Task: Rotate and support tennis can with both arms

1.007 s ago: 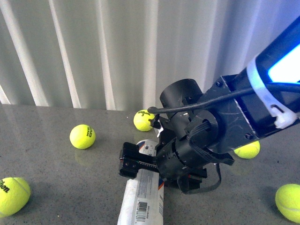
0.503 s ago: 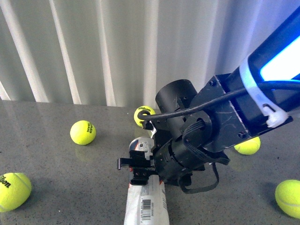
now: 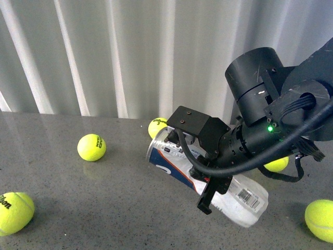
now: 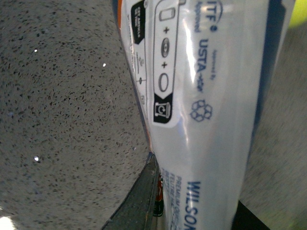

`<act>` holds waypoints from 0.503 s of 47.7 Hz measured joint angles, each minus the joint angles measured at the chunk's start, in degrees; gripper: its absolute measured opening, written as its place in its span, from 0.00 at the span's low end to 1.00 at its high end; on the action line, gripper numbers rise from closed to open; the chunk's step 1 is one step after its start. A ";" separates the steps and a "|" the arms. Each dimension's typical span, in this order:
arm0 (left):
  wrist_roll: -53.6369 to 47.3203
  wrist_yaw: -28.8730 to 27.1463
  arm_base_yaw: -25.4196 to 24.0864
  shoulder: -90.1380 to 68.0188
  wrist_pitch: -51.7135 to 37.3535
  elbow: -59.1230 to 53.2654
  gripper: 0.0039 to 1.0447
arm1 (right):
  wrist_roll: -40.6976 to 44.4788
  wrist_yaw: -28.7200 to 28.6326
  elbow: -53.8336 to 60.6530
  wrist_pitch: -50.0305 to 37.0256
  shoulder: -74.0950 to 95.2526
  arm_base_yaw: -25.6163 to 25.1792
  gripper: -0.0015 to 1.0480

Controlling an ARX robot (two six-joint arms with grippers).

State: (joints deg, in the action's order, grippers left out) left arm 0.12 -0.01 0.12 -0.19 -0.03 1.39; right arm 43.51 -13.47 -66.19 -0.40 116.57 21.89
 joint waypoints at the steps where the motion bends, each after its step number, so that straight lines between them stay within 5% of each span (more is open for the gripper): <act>1: 0.00 0.00 0.00 0.00 0.00 0.02 0.94 | 2.95 -0.85 0.46 -0.39 -0.37 0.02 0.13; 12: 0.00 0.00 0.00 0.00 0.00 0.00 0.94 | 32.85 0.02 3.76 -3.61 -0.50 1.68 0.09; 24: 0.00 0.00 0.00 0.00 0.00 0.02 0.94 | 36.11 1.60 3.48 -6.12 2.80 0.90 0.09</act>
State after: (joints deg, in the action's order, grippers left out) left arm 0.12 -0.01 0.12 -0.19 -0.03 1.41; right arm 79.61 -11.88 -62.72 -6.52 119.37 22.79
